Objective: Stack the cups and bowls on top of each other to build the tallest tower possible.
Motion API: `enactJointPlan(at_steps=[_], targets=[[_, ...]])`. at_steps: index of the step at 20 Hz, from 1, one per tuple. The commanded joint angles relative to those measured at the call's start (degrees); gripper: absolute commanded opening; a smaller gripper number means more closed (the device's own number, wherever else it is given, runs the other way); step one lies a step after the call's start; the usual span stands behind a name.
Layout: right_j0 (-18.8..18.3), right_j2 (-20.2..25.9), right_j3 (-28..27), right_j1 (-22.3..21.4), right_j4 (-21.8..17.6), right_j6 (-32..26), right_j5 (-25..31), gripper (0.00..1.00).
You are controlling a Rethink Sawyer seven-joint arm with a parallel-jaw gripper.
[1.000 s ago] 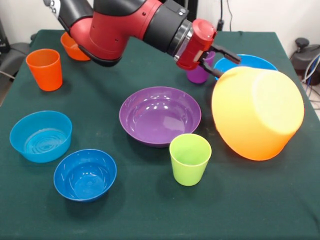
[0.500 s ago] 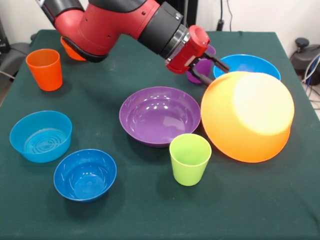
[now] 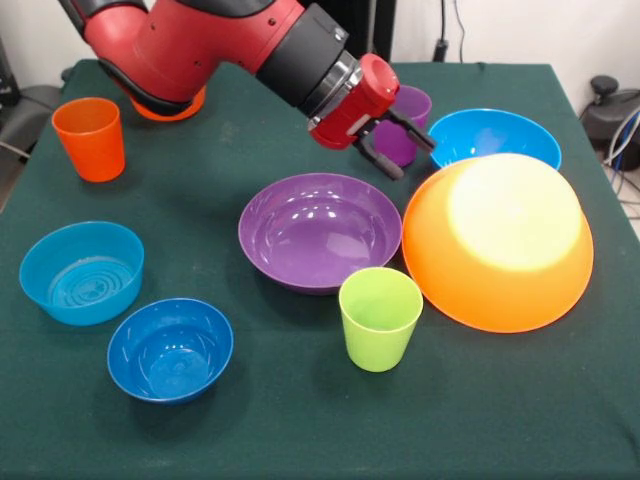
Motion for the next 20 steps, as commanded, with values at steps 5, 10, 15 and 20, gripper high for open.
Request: enactJointPlan(at_steps=[5,10,15,20], targets=[[3.74,-6.32,-5.23,-4.01,-2.13,-9.69,2.91,1.00],[6.22,-4.83,-3.18,-8.80,-1.07,-3.94,0.68,1.00],[11.15,-4.08,-0.83,-17.16,-0.16,5.58,-3.52,1.00],[16.44,-4.97,2.27,-25.90,2.62,14.27,-7.53,1.00]])
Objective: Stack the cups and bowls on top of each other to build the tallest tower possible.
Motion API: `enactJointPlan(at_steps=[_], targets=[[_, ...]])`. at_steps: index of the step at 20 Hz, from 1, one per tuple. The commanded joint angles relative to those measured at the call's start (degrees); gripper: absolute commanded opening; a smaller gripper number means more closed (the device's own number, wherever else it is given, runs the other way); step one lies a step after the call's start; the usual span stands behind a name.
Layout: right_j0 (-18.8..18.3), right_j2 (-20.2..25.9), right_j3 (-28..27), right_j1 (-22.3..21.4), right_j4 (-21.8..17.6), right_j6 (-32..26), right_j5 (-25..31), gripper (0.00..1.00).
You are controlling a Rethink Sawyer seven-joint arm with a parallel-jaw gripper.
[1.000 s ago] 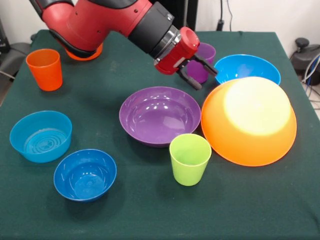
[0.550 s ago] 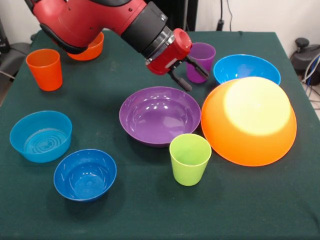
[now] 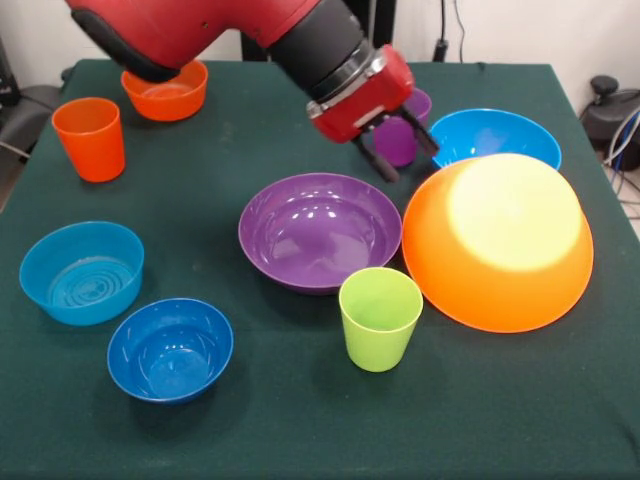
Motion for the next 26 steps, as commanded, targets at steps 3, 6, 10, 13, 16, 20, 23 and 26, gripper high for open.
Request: enactJointPlan(at_steps=[3,6,10,13,16,20,23,26], targets=[[9.94,-5.47,3.28,-12.55,3.14,16.64,-8.79,1.00],[13.78,-8.03,4.55,-15.03,4.93,19.95,-12.51,1.00],[18.22,-10.23,5.88,-18.69,8.78,22.95,-14.33,1.00],[21.83,-11.97,6.80,-21.77,11.55,25.70,-15.57,1.00],[26.02,-14.61,6.56,-23.57,14.03,28.08,-16.69,1.00],[31.02,-18.66,6.01,-24.48,15.60,30.27,-19.06,1.00],[34.06,-21.66,6.58,-25.65,16.23,31.30,-20.11,1.00],[37.03,-24.71,7.96,-26.26,17.39,32.76,-20.59,1.00]])
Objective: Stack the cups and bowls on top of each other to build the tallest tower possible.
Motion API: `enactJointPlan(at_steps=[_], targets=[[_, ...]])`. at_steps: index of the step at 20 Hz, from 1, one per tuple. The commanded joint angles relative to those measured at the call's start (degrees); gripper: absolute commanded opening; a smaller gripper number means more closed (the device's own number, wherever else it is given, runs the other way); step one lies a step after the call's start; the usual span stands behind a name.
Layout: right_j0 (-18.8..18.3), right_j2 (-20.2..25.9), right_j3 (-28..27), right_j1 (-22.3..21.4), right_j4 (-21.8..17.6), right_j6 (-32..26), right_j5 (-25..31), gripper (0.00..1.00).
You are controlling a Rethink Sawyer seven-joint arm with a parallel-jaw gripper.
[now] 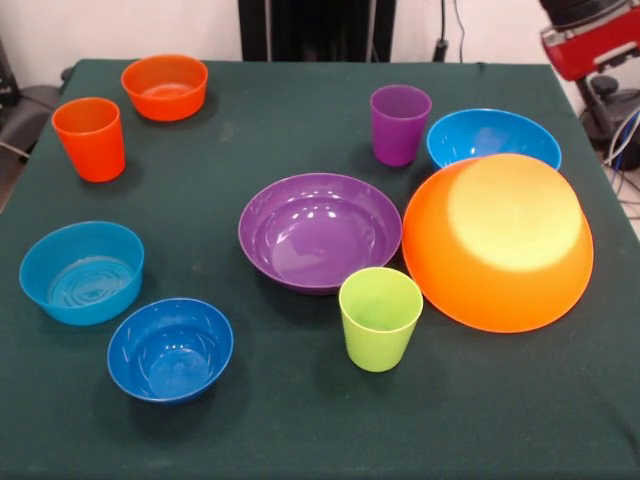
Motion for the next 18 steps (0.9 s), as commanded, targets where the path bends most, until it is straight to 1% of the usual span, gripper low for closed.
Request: enactJointPlan(at_steps=[1,3,6,7,9,10,14,16,18], targets=[[6.08,-12.71,4.49,-2.66,2.49,12.86,-2.62,1.00],[7.94,-14.45,4.86,-1.95,3.66,13.63,-3.17,1.00],[12.51,-19.29,4.27,-1.52,4.67,15.20,-5.28,1.00],[13.29,-20.09,4.25,-1.35,5.14,15.23,-5.64,1.00],[15.46,-22.22,4.33,-1.28,6.45,15.62,-5.62,1.00],[17.66,-24.53,4.17,-1.75,7.05,16.43,-5.42,1.00],[23.25,-30.53,4.18,-2.29,9.35,17.13,-4.67,1.00],[24.51,-32.14,4.68,-2.50,10.61,16.69,-3.28,1.00],[24.76,-32.69,5.52,-2.67,11.46,15.70,-2.47,1.00]])
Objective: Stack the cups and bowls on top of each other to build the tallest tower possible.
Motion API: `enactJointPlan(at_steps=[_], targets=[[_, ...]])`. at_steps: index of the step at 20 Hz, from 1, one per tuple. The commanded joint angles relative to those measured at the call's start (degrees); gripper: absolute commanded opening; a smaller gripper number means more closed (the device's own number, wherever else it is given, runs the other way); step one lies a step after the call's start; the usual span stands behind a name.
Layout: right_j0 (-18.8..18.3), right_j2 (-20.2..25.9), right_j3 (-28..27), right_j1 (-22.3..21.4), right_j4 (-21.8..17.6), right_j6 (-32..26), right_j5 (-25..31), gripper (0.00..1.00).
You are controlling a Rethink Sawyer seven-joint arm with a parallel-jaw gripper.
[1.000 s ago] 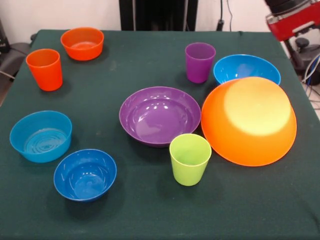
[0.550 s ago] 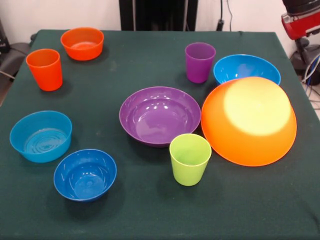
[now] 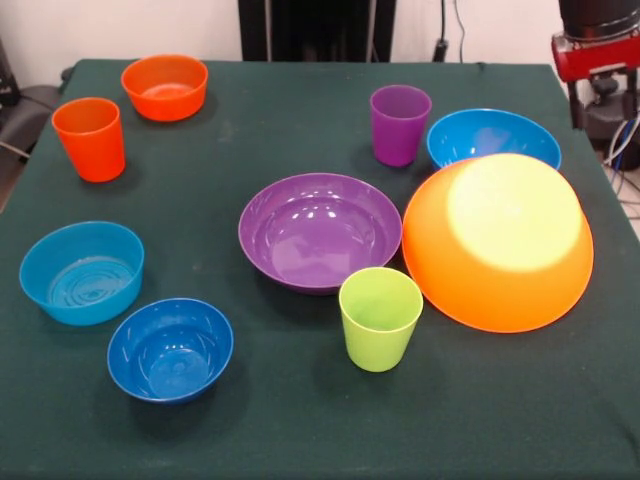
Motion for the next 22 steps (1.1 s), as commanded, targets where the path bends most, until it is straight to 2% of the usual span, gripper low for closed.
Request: enactJointPlan(at_steps=[1,9,15,22], targets=[[2.63,-10.17,3.94,-0.87,3.85,12.37,1.30,1.00],[4.69,-13.40,2.91,0.80,6.19,10.53,-1.24,1.00],[8.74,-18.70,0.50,3.07,6.88,10.30,-2.54,1.00],[9.72,-21.58,-3.73,8.30,7.30,7.91,-5.07,1.00]])
